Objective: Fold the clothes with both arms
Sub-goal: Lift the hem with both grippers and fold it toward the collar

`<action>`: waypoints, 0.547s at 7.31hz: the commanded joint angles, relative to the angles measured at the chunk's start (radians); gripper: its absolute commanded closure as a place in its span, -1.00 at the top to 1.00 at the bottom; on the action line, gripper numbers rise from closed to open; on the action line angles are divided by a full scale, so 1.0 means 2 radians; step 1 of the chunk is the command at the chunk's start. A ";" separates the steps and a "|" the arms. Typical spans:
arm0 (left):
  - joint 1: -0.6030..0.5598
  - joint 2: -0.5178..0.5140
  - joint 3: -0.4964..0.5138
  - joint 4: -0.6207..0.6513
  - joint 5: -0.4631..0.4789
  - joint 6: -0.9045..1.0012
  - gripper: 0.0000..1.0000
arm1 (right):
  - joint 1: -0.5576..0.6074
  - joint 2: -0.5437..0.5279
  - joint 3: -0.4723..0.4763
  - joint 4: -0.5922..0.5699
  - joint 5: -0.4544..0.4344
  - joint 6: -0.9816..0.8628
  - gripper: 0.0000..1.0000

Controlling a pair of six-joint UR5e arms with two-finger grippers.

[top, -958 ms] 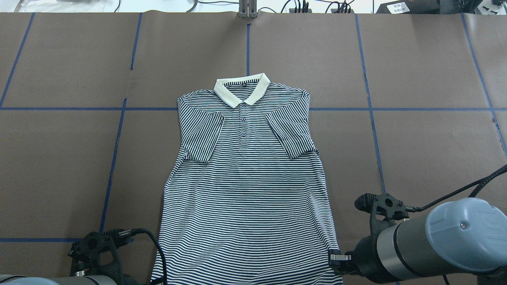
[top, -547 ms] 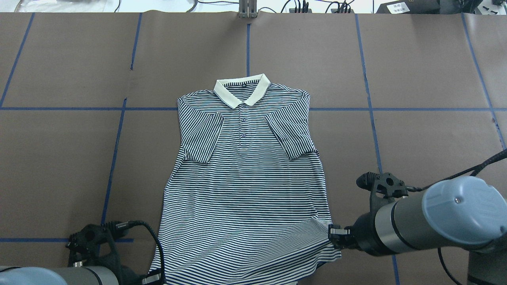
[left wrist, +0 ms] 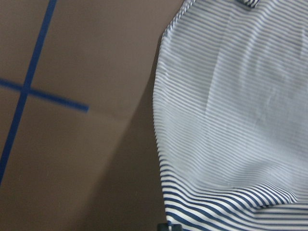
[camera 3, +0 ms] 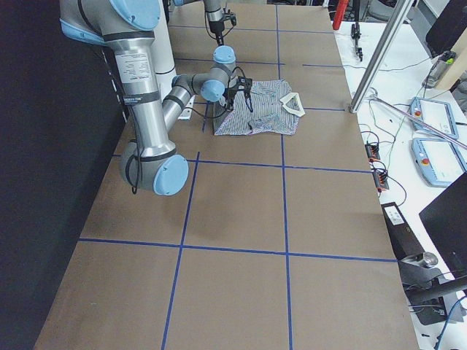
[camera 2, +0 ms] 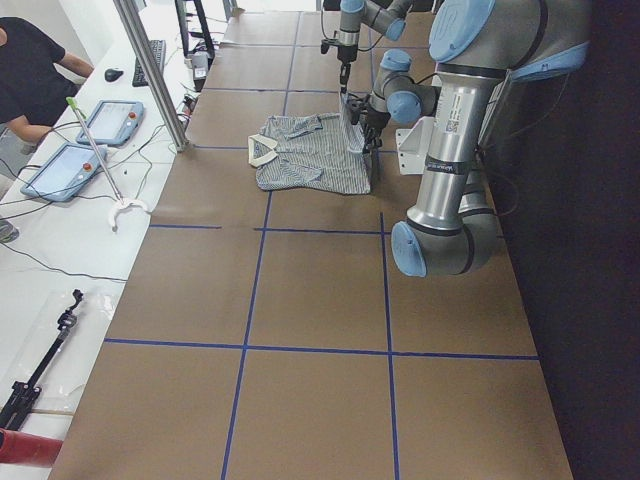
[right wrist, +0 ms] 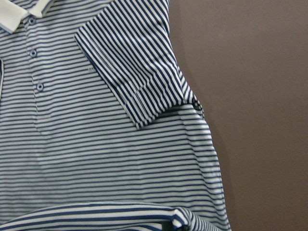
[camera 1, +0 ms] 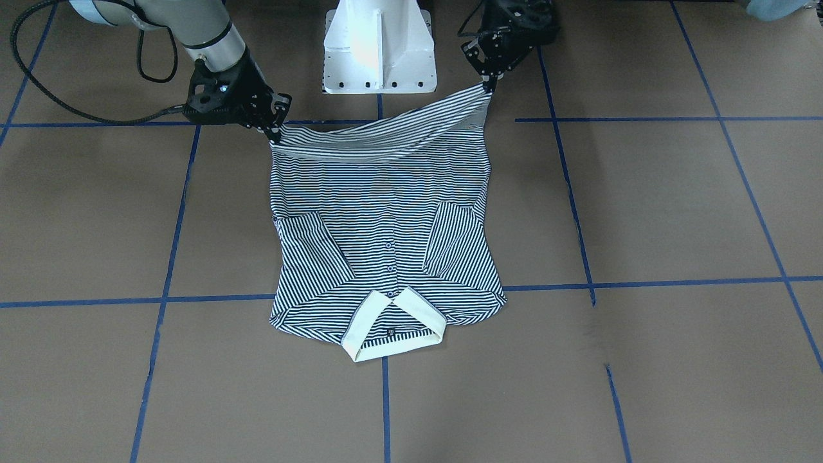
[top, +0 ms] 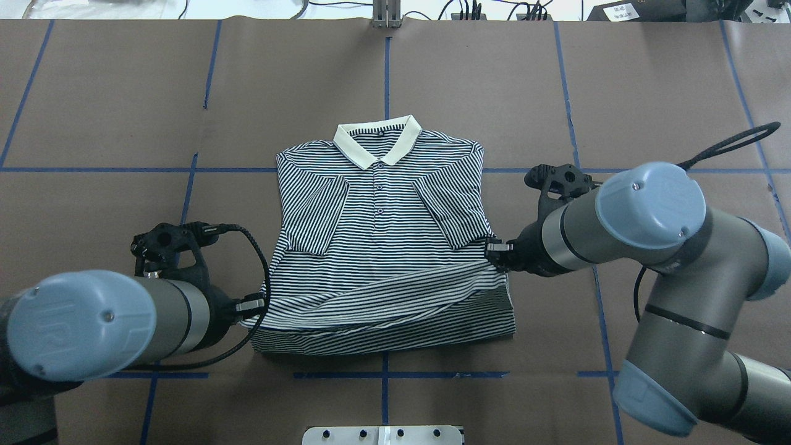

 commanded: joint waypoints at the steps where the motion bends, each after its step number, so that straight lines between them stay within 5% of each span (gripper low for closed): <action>1: -0.054 -0.005 0.094 -0.112 -0.014 0.015 -1.00 | 0.049 0.025 -0.062 0.056 -0.006 -0.011 -1.00; 2: -0.078 -0.010 0.130 -0.174 -0.016 0.021 -1.00 | 0.072 0.032 -0.097 0.099 -0.006 -0.012 -1.00; 4: -0.123 -0.016 0.147 -0.189 -0.033 0.067 -1.00 | 0.094 0.060 -0.160 0.127 -0.006 -0.011 -1.00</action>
